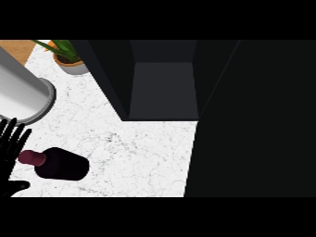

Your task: Pick up the wine, place it into the cabinet and close the cabinet

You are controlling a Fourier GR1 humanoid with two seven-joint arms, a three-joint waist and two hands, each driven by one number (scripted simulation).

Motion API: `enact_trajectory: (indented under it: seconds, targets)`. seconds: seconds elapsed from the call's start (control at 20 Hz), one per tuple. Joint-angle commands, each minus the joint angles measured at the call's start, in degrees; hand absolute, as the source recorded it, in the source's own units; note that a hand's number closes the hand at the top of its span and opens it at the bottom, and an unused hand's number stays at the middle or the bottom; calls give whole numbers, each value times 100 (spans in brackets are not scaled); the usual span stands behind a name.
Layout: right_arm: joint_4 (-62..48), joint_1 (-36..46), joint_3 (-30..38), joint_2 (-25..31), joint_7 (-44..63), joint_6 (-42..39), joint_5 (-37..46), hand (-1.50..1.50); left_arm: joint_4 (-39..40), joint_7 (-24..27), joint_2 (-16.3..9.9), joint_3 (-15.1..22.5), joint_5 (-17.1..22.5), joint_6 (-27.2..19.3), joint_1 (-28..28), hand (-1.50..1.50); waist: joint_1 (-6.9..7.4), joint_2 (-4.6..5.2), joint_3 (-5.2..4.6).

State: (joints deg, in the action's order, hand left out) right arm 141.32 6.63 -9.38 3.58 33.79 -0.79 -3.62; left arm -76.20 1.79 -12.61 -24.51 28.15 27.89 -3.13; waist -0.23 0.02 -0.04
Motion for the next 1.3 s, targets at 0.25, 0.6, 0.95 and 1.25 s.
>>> enact_trajectory:
  seconds: [0.25,0.6,0.95,1.25]
  targets:
    - [538,182,137,1,601,95,-229,-150,1512,1305,-89,96,-643,621,172,-150,17,-4,0]
    - [210,-639,-203,-149,-505,-351,-20,-150,3063,2661,-73,303,-1436,784,500,-150,-16,3,1]
    - [64,75,99,-142,16,-83,-129,-150,4728,3291,-102,321,-1580,931,1369,-150,-40,16,-8]
    - [138,-295,-41,-130,-208,-236,-65,-150,4849,3210,-124,336,-1299,1365,1343,-150,-12,4,0]
